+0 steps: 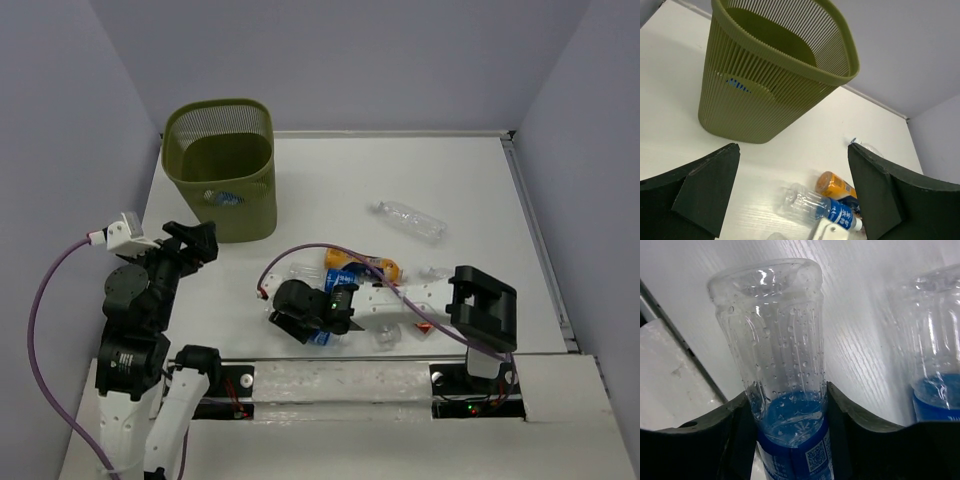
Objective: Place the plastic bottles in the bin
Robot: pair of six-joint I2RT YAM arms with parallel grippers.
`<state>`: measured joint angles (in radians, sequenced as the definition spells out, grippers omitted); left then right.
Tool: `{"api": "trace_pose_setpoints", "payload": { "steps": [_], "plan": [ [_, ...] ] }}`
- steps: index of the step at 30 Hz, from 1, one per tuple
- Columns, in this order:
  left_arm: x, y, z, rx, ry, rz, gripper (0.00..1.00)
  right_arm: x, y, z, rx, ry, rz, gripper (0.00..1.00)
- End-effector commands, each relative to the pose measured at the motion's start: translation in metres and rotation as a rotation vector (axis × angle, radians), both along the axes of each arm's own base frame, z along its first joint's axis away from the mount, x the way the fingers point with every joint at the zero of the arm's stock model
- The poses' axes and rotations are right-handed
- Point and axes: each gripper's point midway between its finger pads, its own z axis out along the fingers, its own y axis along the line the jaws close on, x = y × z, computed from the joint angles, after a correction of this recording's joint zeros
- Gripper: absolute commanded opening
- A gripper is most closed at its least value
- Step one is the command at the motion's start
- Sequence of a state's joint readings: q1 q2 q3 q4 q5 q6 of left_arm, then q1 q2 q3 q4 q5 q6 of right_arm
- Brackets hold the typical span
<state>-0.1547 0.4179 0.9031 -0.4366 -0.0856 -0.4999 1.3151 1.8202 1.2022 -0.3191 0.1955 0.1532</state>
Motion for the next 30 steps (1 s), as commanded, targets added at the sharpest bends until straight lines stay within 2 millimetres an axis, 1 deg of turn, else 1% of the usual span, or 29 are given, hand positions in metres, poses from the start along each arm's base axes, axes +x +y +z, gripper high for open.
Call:
{"api": "trace_pose_setpoints", "payload": {
  "steps": [1, 2, 4, 5, 6, 7, 8, 9, 10, 11, 12, 13, 14, 15, 16, 17, 18, 19, 20, 21, 22, 23, 24, 25, 26, 27, 28, 29, 30],
  "plan": [
    [-0.020, 0.001, -0.019, 0.005, 0.065, -0.012, 0.99, 0.008, 0.016, 0.112, 0.255, -0.098, -0.053, 0.40],
    [-0.023, -0.001, -0.019, -0.009, 0.063, -0.024, 0.99, 0.014, 0.013, 0.156, 0.344, -0.154, -0.076, 0.39],
    [-0.026, -0.007, -0.029, -0.034, 0.084, -0.050, 0.99, 0.024, 0.008, 0.198, 0.417, -0.229, -0.102, 0.38],
    [-0.027, -0.011, -0.031, -0.053, 0.086, -0.065, 0.99, 0.039, 0.003, 0.237, 0.478, -0.299, -0.142, 0.38],
    [-0.026, -0.021, -0.039, -0.067, 0.101, -0.116, 0.99, 0.057, -0.004, 0.256, 0.505, -0.336, -0.181, 0.36],
    [-0.026, -0.025, -0.043, -0.077, 0.107, -0.138, 0.99, 0.069, -0.007, 0.274, 0.538, -0.371, -0.211, 0.35],
    [-0.027, -0.036, -0.046, -0.105, 0.117, -0.193, 0.99, 0.084, -0.008, 0.302, 0.603, -0.432, -0.240, 0.34],
    [-0.024, -0.042, -0.057, -0.117, 0.137, -0.220, 0.99, 0.108, -0.016, 0.328, 0.663, -0.476, -0.291, 0.32],
    [-0.024, -0.048, -0.063, -0.133, 0.152, -0.249, 0.99, 0.116, -0.014, 0.346, 0.728, -0.487, -0.279, 0.32],
    [-0.026, -0.060, -0.068, -0.154, 0.169, -0.319, 0.99, 0.128, -0.010, 0.368, 0.821, -0.513, -0.283, 0.31],
    [-0.027, -0.068, -0.073, -0.187, 0.181, -0.355, 0.99, 0.137, -0.010, 0.395, 0.902, -0.539, -0.285, 0.31],
    [-0.028, -0.079, -0.084, -0.216, 0.197, -0.420, 0.99, 0.154, -0.014, 0.419, 0.982, -0.578, -0.290, 0.31],
    [-0.025, -0.080, -0.091, -0.236, 0.200, -0.417, 0.99, 0.162, -0.011, 0.425, 0.991, -0.587, -0.290, 0.31],
    [-0.028, -0.090, -0.097, -0.264, 0.217, -0.472, 0.99, 0.170, -0.010, 0.446, 1.049, -0.624, -0.290, 0.31],
    [-0.024, -0.095, -0.110, -0.304, 0.241, -0.485, 0.99, 0.183, 0.000, 0.470, 1.103, -0.657, -0.288, 0.31],
    [-0.023, -0.104, -0.125, -0.369, 0.277, -0.526, 0.99, 0.205, 0.021, 0.459, 1.096, -0.659, -0.268, 0.31],
    [-0.026, -0.109, -0.142, -0.379, 0.328, -0.549, 0.99, 0.197, 0.013, 0.497, 1.169, -0.694, -0.248, 0.31],
    [-0.024, -0.115, -0.138, -0.426, 0.311, -0.577, 0.99, 0.210, 0.028, 0.511, 1.211, -0.720, -0.233, 0.31],
    [-0.023, -0.119, -0.146, -0.446, 0.340, -0.588, 0.99, 0.215, 0.036, 0.517, 1.215, -0.762, -0.215, 0.31],
    [-0.021, -0.120, -0.154, -0.449, 0.354, -0.583, 0.99, 0.219, 0.045, 0.518, 1.226, -0.772, -0.198, 0.31],
    [-0.020, -0.121, -0.158, -0.444, 0.363, -0.573, 0.99, 0.228, 0.050, 0.519, 1.234, -0.788, -0.196, 0.31],
    [-0.021, -0.125, -0.162, -0.444, 0.383, -0.581, 0.99, 0.236, 0.067, 0.516, 1.254, -0.800, -0.170, 0.31],
    [-0.019, -0.126, -0.167, -0.449, 0.394, -0.564, 0.99, 0.244, 0.071, 0.512, 1.259, -0.804, -0.161, 0.31],
    [-0.017, -0.129, -0.165, -0.457, 0.382, -0.571, 0.99, 0.247, 0.080, 0.507, 1.266, -0.796, -0.143, 0.31],
    [-0.016, -0.133, -0.168, -0.488, 0.401, -0.570, 0.99, 0.251, 0.094, 0.493, 1.275, -0.779, -0.120, 0.31],
    [-0.017, -0.139, -0.170, -0.493, 0.411, -0.576, 0.99, 0.259, 0.097, 0.486, 1.272, -0.782, -0.113, 0.33],
    [-0.017, -0.142, -0.175, -0.500, 0.423, -0.570, 0.99, 0.260, 0.103, 0.478, 1.269, -0.776, -0.097, 0.47],
    [-0.012, -0.143, -0.177, -0.517, 0.429, -0.543, 0.99, 0.265, 0.112, 0.463, 1.251, -0.764, -0.087, 0.59],
    [-0.017, -0.152, -0.181, -0.517, 0.448, -0.569, 0.99, 0.267, 0.116, 0.454, 1.237, -0.756, -0.086, 0.70]
  ]
}}
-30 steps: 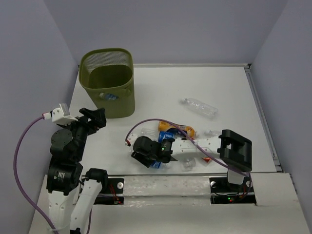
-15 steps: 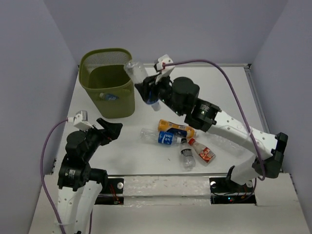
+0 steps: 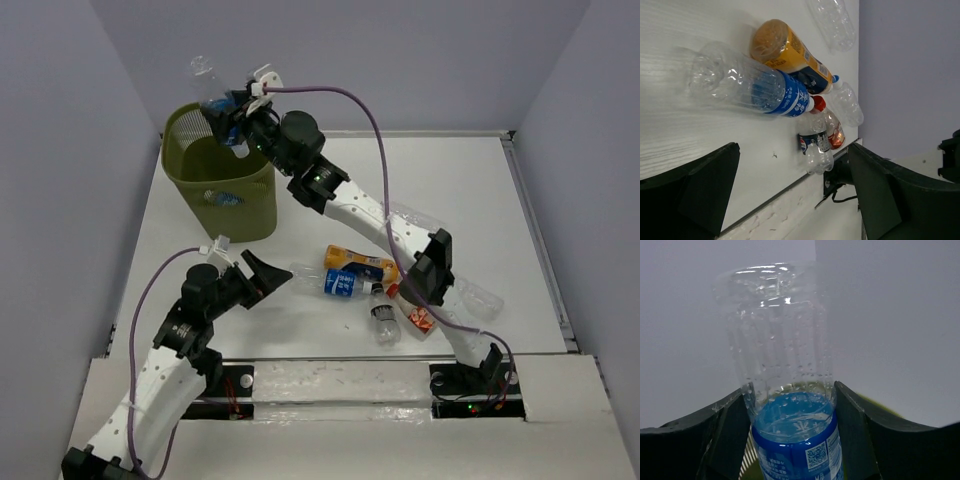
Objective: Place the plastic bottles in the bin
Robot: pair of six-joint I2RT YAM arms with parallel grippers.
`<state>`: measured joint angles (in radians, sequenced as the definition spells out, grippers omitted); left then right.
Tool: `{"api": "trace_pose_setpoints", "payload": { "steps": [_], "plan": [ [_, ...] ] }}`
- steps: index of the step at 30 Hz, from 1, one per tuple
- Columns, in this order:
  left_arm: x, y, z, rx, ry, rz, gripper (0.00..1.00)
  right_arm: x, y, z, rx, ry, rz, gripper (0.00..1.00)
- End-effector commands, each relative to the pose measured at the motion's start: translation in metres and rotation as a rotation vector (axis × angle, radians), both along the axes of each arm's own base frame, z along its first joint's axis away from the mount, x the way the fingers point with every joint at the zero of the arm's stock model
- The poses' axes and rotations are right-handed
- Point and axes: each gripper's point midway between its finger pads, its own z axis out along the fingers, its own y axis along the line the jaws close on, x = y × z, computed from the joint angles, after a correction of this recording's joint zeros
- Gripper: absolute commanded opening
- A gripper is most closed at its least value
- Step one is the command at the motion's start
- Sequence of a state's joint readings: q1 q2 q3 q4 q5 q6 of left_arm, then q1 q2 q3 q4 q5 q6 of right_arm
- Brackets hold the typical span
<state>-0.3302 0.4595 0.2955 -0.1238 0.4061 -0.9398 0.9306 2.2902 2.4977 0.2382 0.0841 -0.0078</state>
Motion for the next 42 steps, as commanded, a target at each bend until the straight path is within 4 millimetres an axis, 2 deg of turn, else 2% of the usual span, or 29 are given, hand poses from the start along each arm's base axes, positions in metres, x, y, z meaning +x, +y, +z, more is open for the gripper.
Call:
{"api": "trace_pose_setpoints", "payload": {
  "steps": [1, 2, 3, 5, 6, 7, 8, 9, 10, 13, 14, 15, 16, 17, 23, 24, 25, 26, 28, 29, 31, 34, 35, 39, 42],
  "plan": [
    [0.006, -0.023, 0.013, -0.094, -0.030, -0.006, 0.99, -0.008, 0.010, 0.009, 0.023, -0.092, 0.084, 0.86],
    [0.008, -0.025, 0.007, -0.088, -0.012, 0.008, 0.99, -0.013, 0.016, 0.001, -0.017, -0.091, 0.124, 0.90],
    [0.007, -0.029, 0.007, -0.102, 0.003, 0.009, 0.99, -0.018, 0.016, 0.004, -0.032, -0.097, 0.140, 0.92],
    [0.004, -0.037, 0.003, -0.099, 0.018, -0.007, 0.99, -0.025, 0.017, -0.006, -0.085, -0.077, 0.174, 0.94],
    [0.008, -0.037, 0.003, -0.101, 0.015, 0.025, 0.99, -0.035, -0.003, 0.020, -0.066, -0.102, 0.172, 0.94],
    [0.009, -0.038, 0.003, -0.100, 0.018, 0.035, 0.99, -0.042, -0.009, 0.024, -0.073, -0.101, 0.184, 0.94],
    [0.005, -0.045, 0.001, -0.095, 0.022, 0.023, 0.99, -0.044, -0.007, -0.008, -0.133, -0.048, 0.206, 0.93],
    [0.010, -0.043, 0.000, -0.086, 0.013, 0.066, 0.99, -0.054, -0.015, -0.006, -0.130, -0.044, 0.220, 0.93],
    [0.007, -0.050, 0.001, -0.102, 0.015, 0.059, 0.99, -0.071, -0.033, -0.014, -0.155, -0.017, 0.238, 0.91],
    [0.015, -0.051, -0.002, -0.108, 0.006, 0.119, 0.99, -0.097, -0.067, -0.032, -0.187, 0.022, 0.240, 0.89],
    [0.015, -0.053, -0.007, -0.101, 0.021, 0.125, 0.99, -0.116, -0.094, -0.012, -0.157, 0.003, 0.233, 0.88],
    [0.016, -0.058, -0.005, -0.111, 0.023, 0.122, 0.99, -0.116, -0.103, -0.059, -0.206, 0.100, 0.224, 0.88],
    [0.017, -0.060, -0.016, -0.083, 0.050, 0.126, 0.99, -0.121, -0.114, -0.068, -0.214, 0.120, 0.211, 0.88],
    [0.018, -0.060, -0.019, -0.067, 0.054, 0.137, 0.99, -0.133, -0.134, -0.085, -0.225, 0.162, 0.198, 0.87],
    [0.032, -0.055, -0.044, 0.006, 0.099, 0.230, 0.99, -0.160, -0.184, -0.134, -0.254, 0.308, 0.146, 0.88],
    [0.034, -0.054, -0.046, 0.001, 0.104, 0.249, 0.99, -0.163, -0.194, -0.150, -0.269, 0.364, 0.118, 0.89],
    [0.035, -0.052, -0.048, 0.008, 0.104, 0.259, 0.99, -0.164, -0.199, -0.152, -0.271, 0.388, 0.108, 0.89],
    [0.035, -0.050, -0.051, 0.009, 0.112, 0.274, 0.99, -0.164, -0.207, -0.172, -0.308, 0.445, 0.072, 0.89],
    [0.040, -0.047, -0.052, 0.013, 0.107, 0.306, 0.99, -0.167, -0.218, -0.187, -0.317, 0.505, 0.038, 0.90],
    [0.042, -0.045, -0.052, 0.016, 0.102, 0.319, 0.99, -0.168, -0.226, -0.203, -0.352, 0.552, 0.012, 0.91],
    [0.045, -0.050, -0.046, 0.007, 0.083, 0.309, 0.99, -0.170, -0.233, -0.219, -0.376, 0.590, -0.013, 0.91],
    [0.047, -0.052, -0.053, 0.046, 0.091, 0.302, 0.99, -0.173, -0.240, -0.252, -0.434, 0.678, -0.028, 0.91],
    [0.047, -0.052, -0.059, 0.059, 0.103, 0.309, 0.99, -0.176, -0.241, -0.269, -0.464, 0.716, -0.024, 0.91],
    [0.051, -0.047, -0.066, 0.086, 0.107, 0.340, 0.99, -0.182, -0.243, -0.296, -0.505, 0.766, -0.017, 0.90],
    [0.056, -0.042, -0.066, 0.110, 0.093, 0.375, 0.99, -0.186, -0.242, -0.303, -0.527, 0.777, 0.005, 0.89]
  ]
}}
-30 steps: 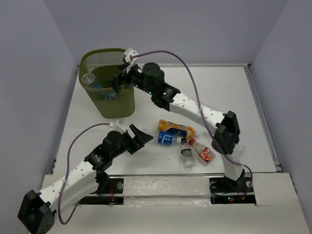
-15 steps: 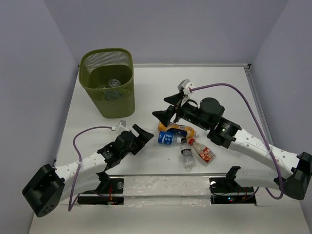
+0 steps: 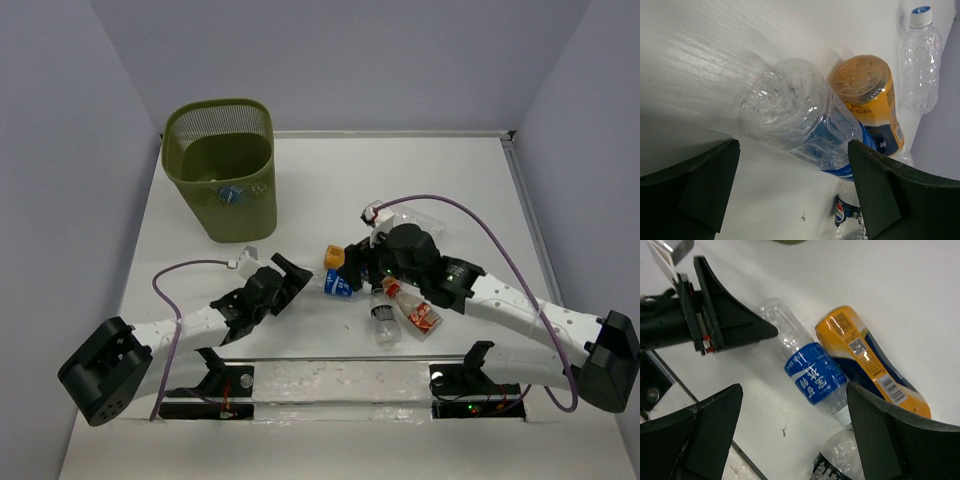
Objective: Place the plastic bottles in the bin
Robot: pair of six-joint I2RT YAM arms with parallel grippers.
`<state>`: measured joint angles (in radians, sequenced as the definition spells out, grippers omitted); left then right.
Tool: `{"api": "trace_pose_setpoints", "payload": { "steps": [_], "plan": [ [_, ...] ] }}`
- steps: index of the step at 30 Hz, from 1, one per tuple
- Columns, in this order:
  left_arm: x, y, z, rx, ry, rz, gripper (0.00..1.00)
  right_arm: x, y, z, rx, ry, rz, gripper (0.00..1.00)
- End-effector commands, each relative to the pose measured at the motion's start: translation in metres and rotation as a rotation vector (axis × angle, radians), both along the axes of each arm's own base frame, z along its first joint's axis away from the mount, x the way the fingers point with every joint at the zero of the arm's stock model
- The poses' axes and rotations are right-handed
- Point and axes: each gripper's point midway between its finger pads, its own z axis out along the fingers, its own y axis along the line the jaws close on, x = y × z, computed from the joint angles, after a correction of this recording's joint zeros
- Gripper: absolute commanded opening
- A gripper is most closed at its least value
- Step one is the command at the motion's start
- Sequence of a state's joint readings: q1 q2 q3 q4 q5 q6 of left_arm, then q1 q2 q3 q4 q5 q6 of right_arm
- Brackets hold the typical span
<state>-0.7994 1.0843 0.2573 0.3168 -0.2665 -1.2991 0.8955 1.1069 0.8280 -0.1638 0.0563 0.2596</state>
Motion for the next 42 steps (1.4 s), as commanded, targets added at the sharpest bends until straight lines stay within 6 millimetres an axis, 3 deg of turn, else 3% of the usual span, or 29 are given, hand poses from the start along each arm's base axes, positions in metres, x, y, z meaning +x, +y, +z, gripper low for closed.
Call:
{"api": "trace_pose_setpoints", "payload": {
  "steps": [1, 7, 11, 24, 26, 29, 36, 42],
  "plan": [
    [0.023, 0.003, 0.024, 0.008, -0.092, 0.085, 0.99, -0.005, -0.003, -0.013, -0.020, 0.041, 0.004, 0.89],
    [0.035, 0.002, 0.024, 0.054, -0.105, 0.106, 0.99, 0.004, -0.011, -0.041, -0.140, 0.075, -0.039, 0.92],
    [0.038, -0.001, 0.014, 0.080, -0.081, 0.107, 0.99, 0.017, -0.013, -0.050, -0.214, 0.075, -0.064, 0.92],
    [0.053, 0.007, 0.002, 0.153, -0.103, 0.173, 0.99, 0.067, -0.016, -0.067, -0.341, 0.090, -0.020, 0.93],
    [0.056, 0.008, 0.002, 0.172, -0.110, 0.176, 0.96, 0.077, -0.014, -0.071, -0.354, 0.103, -0.004, 0.93],
    [0.057, 0.011, -0.002, 0.203, -0.115, 0.180, 0.91, 0.077, -0.003, -0.078, -0.365, 0.135, 0.057, 0.93],
    [0.055, 0.023, -0.006, 0.267, -0.136, 0.184, 0.64, 0.082, 0.008, -0.102, -0.410, 0.169, 0.119, 0.91],
    [0.054, 0.035, 0.001, 0.291, -0.168, 0.205, 0.54, 0.080, 0.012, -0.120, -0.442, 0.193, 0.172, 0.90]
  ]
}}
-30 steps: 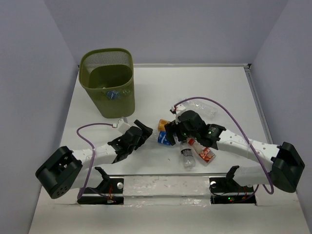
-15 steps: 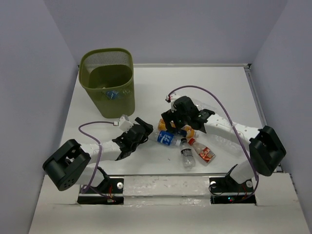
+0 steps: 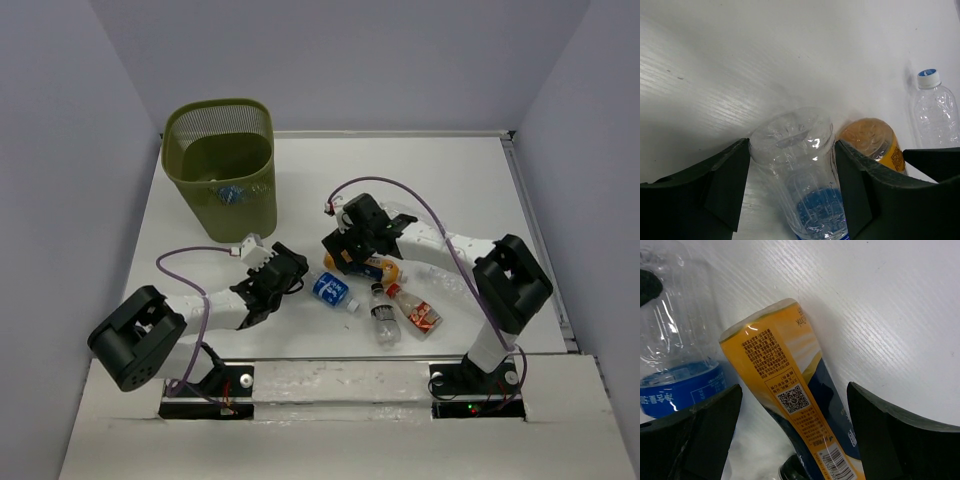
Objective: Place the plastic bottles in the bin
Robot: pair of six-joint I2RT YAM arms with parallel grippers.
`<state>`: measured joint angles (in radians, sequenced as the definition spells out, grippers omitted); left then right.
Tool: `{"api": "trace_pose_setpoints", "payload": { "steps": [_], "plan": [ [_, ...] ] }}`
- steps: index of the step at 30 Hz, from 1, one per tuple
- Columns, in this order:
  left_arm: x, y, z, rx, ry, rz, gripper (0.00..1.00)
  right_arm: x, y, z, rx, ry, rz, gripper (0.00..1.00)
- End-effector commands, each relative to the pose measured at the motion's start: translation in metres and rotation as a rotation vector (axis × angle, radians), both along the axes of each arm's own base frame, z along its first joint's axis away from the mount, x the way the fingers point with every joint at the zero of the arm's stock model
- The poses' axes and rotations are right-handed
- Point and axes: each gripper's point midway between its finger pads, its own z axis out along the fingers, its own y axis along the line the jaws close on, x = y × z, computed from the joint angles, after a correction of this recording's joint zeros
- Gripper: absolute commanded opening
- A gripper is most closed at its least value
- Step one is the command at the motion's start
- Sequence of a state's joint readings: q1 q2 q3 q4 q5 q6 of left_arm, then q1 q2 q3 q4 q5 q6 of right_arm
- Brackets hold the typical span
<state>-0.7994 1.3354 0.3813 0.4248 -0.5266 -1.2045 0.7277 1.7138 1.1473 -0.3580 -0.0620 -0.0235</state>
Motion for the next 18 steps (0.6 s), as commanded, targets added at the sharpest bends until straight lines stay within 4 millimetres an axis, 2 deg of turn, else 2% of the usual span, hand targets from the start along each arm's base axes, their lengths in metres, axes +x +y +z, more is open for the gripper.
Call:
{"api": "trace_pose_setpoints", "payload": {
  "steps": [1, 7, 12, 13, 16, 17, 18],
  "plan": [
    [0.000, 0.024, 0.006, 0.095, -0.053, 0.050, 0.54, 0.006, 0.014, 0.007, 0.009, -0.015, 0.072, 0.90],
    [0.007, 0.027, 0.041, 0.073, -0.142, 0.066, 0.50, 0.016, 0.013, -0.004, -0.034, -0.024, 0.098, 0.86],
    [0.010, 0.039, 0.091, 0.058, -0.256, 0.099, 0.43, 0.023, 0.016, -0.015, -0.061, -0.029, 0.126, 0.76],
    [0.009, 0.042, 0.108, 0.036, -0.289, 0.107, 0.41, 0.025, 0.017, -0.015, -0.063, -0.032, 0.128, 0.72],
    [0.008, 0.049, 0.129, 0.039, -0.337, 0.114, 0.36, 0.035, 0.017, -0.010, -0.054, -0.064, 0.114, 0.60],
    [0.006, 0.052, 0.140, 0.027, -0.359, 0.116, 0.35, 0.036, 0.018, -0.007, -0.047, -0.076, 0.112, 0.52],
    [0.004, 0.054, 0.144, 0.036, -0.368, 0.110, 0.33, 0.041, 0.021, 0.003, -0.028, -0.110, 0.106, 0.51]
  ]
}}
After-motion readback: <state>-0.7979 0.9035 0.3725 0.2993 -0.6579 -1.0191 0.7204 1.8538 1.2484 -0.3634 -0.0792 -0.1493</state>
